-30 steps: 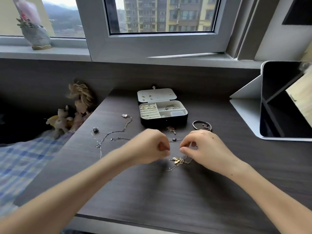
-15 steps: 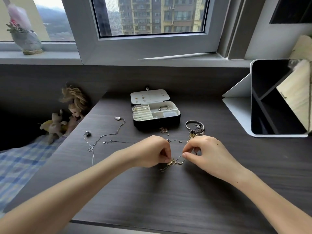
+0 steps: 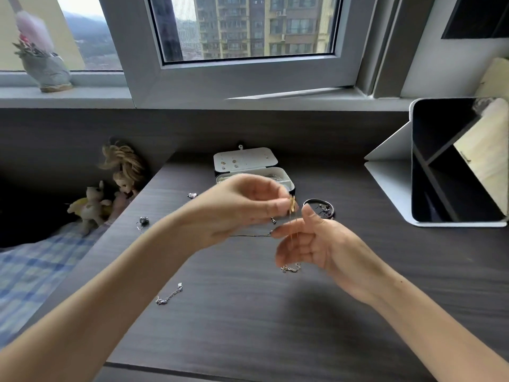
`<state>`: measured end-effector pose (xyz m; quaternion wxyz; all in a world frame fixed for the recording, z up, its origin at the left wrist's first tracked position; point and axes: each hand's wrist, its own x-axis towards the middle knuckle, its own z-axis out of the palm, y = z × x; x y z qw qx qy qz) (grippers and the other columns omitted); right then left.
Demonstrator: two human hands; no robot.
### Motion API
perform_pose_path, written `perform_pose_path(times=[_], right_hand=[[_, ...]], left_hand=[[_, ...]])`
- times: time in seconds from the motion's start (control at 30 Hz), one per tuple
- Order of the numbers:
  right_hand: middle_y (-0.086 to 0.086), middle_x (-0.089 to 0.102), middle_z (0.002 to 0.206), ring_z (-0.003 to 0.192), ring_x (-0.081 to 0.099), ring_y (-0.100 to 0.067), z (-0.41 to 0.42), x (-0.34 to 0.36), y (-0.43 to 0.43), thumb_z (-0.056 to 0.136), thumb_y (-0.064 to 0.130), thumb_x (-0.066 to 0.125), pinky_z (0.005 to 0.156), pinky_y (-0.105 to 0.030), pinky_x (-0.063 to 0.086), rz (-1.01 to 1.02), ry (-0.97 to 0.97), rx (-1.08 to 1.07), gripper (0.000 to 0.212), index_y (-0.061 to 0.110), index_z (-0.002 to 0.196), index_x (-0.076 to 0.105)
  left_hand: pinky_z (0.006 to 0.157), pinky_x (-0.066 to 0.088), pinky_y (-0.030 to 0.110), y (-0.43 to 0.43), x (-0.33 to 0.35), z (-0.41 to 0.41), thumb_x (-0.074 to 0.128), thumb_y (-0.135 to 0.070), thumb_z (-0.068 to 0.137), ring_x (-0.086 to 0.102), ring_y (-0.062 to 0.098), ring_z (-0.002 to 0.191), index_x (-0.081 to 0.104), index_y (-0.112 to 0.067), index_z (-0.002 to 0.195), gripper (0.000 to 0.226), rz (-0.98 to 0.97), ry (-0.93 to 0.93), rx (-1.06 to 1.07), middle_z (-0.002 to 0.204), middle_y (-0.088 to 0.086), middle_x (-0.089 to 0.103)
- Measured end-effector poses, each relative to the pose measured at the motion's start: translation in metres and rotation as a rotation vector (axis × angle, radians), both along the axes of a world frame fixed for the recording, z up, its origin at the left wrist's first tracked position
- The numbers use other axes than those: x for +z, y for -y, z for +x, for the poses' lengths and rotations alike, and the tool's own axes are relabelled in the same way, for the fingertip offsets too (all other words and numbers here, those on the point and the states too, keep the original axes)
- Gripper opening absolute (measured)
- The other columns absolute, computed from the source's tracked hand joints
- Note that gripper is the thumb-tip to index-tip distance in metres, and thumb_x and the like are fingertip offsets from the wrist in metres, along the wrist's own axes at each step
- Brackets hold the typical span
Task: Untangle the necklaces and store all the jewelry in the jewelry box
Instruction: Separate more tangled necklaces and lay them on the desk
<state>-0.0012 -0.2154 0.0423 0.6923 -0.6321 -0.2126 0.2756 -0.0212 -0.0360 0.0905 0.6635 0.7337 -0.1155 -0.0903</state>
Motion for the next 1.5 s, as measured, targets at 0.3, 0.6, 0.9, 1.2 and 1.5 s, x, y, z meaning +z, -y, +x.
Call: perform_pose_path(times=[0.3, 0.6, 0.9, 1.2, 1.5], right_hand=[[-0.002, 0.050, 0.050, 0.046, 0.042, -0.012, -0.008, 0.004, 0.014, 0.084, 0.026, 0.056, 0.049, -0.013, 0.036, -0.144, 0.134, -0.023, 0.024, 0.007, 0.081, 0.070], [0.006, 0.059, 0.050, 0.046, 0.046, -0.004, -0.016, -0.003, 0.019, 0.094, 0.024, 0.053, 0.052, -0.011, 0.036, -0.684, 0.553, 0.086, 0.018, 0.022, 0.088, 0.070], [0.018, 0.057, 0.086, 0.095, 0.057, -0.008, -0.015, -0.014, 0.004, 0.092, 0.045, 0.048, 0.073, -0.023, 0.040, -1.065, 0.990, -0.079, 0.022, 0.032, 0.101, 0.063], [0.003, 0.063, 0.110, 0.107, 0.056, -0.018, 0.040, -0.008, -0.047, 0.090, 0.054, 0.048, 0.075, -0.028, 0.039, -1.162, 1.069, -0.366, 0.040, 0.022, 0.109, 0.064], [-0.007, 0.058, 0.117, 0.109, 0.055, -0.027, 0.072, -0.037, -0.081, 0.096, 0.040, 0.047, 0.069, -0.029, 0.033, -1.238, 1.131, -0.388, 0.036, 0.011, 0.112, 0.062]], left_hand=[[0.049, 0.043, 0.012, -0.036, 0.007, 0.005, 0.057, -0.009, 0.087, 0.062, 0.006, 0.061, 0.061, -0.005, 0.086, 0.006, -0.459, -0.056, 0.467, 0.073, 0.002, 0.069], [0.051, 0.042, 0.019, -0.081, -0.040, -0.023, 0.052, 0.002, 0.092, 0.061, 0.007, 0.050, 0.049, -0.009, 0.084, 0.014, 0.028, -0.160, 0.797, 0.061, 0.002, 0.070], [0.062, 0.042, 0.027, -0.092, -0.072, -0.036, 0.050, -0.008, 0.084, 0.056, 0.022, 0.073, 0.061, -0.026, 0.072, 0.023, 0.992, 0.028, 0.705, 0.066, -0.006, 0.059], [0.054, 0.031, 0.028, -0.089, -0.051, -0.028, 0.050, -0.024, 0.090, 0.050, 0.019, 0.072, 0.063, -0.027, 0.091, 0.014, 1.176, 0.105, 0.729, 0.061, -0.012, 0.054], [0.057, 0.039, 0.022, -0.071, -0.052, -0.034, 0.056, -0.022, 0.081, 0.051, 0.004, 0.064, 0.067, -0.024, 0.077, 0.012, 0.902, 0.463, 0.496, 0.061, -0.011, 0.055]])
